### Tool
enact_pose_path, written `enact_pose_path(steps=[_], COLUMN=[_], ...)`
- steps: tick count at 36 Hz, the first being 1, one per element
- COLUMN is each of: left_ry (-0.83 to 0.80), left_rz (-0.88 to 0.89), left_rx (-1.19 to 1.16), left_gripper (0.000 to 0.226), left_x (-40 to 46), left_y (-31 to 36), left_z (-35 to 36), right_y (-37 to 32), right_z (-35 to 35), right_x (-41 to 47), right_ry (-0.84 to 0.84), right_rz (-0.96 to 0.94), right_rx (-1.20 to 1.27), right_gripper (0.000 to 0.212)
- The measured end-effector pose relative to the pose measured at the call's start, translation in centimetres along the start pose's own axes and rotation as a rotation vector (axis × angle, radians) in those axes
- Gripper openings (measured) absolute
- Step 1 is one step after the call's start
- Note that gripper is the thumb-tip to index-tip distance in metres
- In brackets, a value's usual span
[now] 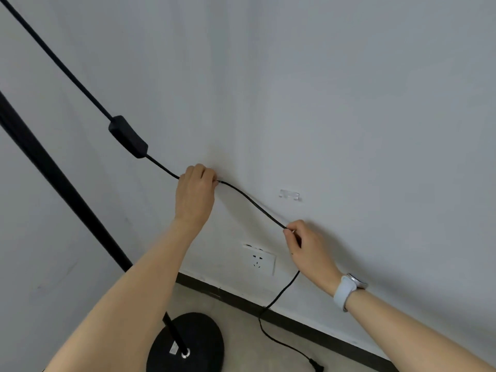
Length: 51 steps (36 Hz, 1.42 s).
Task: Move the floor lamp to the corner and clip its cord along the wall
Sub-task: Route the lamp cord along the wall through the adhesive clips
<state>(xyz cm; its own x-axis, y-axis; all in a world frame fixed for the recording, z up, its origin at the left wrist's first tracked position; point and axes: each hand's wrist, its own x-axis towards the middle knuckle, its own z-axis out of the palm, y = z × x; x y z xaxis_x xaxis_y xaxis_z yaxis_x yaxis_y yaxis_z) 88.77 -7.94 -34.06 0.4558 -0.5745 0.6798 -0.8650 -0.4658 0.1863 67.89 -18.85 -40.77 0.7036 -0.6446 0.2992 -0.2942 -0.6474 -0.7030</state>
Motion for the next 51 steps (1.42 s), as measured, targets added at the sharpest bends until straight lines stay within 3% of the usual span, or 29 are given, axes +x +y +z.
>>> enact_pose_path(steps=[6, 11, 21, 32, 41, 46, 51], left_ry=[0.031, 0.125, 0.093, 0.085, 0.031, 0.038, 0.039], left_rz=[0.134, 0.139, 0.140, 0.054, 0.005, 0.017, 0.063], left_rx=[0.029, 0.123, 0.107, 0.169, 0.175, 0.190, 0.188], left_gripper=[0.039, 0.042, 0.038, 0.028, 0.022, 0.028, 0.030], left_x=[-0.6, -1.1, -1.0, -1.1, -0.9, -1.1, -1.4], left_y=[-0.2, -1.1, -0.6, -0.4, -0.2, -0.5, -0.6], left_z=[0.0, 0.0, -0.1, 0.0, 0.0, 0.4, 0.4], right_y=[-1.3, -3.9, -4.4, -6.0, -6.8, -3.6, -1.1], right_z=[-2.0, -3.3, -4.5, -5.1, -5.9, -6.7, -7.0], right_x=[0.2, 1.5, 1.3, 2.4, 3.4, 0.8, -1.3], right_ry=[0.248, 0.368, 0.214, 0.205, 0.237, 0.240, 0.355], right_rz=[0.047, 0.012, 0.045, -0.075, -0.046, -0.009, 0.094], right_rx=[-0.007, -0.033, -0.186, -0.389, -0.318, -0.221, -0.147], right_gripper=[0.016, 0.019, 0.017, 0.011, 0.008, 0.006, 0.013])
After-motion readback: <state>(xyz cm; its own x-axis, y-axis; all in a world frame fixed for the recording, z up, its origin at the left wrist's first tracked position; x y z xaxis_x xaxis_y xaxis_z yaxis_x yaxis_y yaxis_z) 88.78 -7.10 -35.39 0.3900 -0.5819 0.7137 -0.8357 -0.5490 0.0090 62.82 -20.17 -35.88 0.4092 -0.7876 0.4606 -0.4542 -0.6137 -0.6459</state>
